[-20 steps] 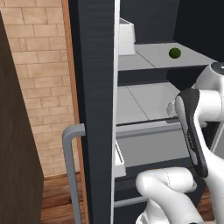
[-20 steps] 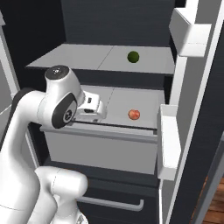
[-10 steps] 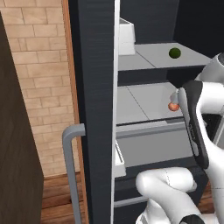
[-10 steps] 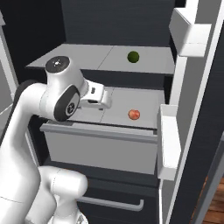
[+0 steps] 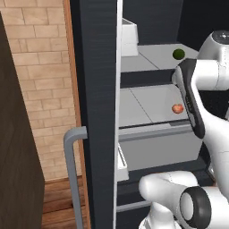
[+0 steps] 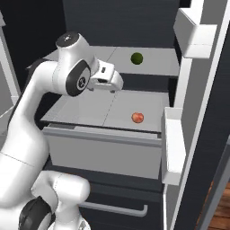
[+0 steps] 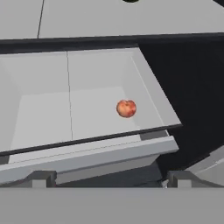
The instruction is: Open the fridge, remove the peach, lime, and chicken drumstick, and place them on any counter.
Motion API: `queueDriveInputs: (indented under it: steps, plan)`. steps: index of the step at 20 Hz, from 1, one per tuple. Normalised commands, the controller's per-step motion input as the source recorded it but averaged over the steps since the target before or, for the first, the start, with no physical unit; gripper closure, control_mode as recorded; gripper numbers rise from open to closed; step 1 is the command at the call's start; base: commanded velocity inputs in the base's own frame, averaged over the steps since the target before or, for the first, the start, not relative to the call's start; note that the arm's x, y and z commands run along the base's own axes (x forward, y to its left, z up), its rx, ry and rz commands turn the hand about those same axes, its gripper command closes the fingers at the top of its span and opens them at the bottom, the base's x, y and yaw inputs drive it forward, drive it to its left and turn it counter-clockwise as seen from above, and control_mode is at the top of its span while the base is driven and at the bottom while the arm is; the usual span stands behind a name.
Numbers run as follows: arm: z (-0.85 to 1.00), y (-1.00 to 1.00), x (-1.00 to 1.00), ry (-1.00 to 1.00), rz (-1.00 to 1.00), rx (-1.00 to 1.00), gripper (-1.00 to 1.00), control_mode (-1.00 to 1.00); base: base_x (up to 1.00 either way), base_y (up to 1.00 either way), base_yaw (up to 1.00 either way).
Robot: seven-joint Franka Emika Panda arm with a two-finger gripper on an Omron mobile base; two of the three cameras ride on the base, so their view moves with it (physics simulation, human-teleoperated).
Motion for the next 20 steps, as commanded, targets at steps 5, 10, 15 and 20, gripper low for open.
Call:
queueDriveInputs:
  steps: [5,10,15,20]
  plan:
    - [0.22,-0.24,0.59,0.00,-0.06,0.00,-1.00,-1.00,0.00,0.00,0.00]
    - [0.15,-0.21,0.55,0.00,-0.04,0.00,-1.00,-1.00,0.00,0.00,0.00]
    - [0.11,-0.12,0.43,-0.01,-0.01,0.00,-1.00,-1.00,0.00,0.00,0.00]
    - [0.00,-0.12,0.51,-0.02,0.00,0.00,-1.00,-1.00,0.00,0.00,0.00]
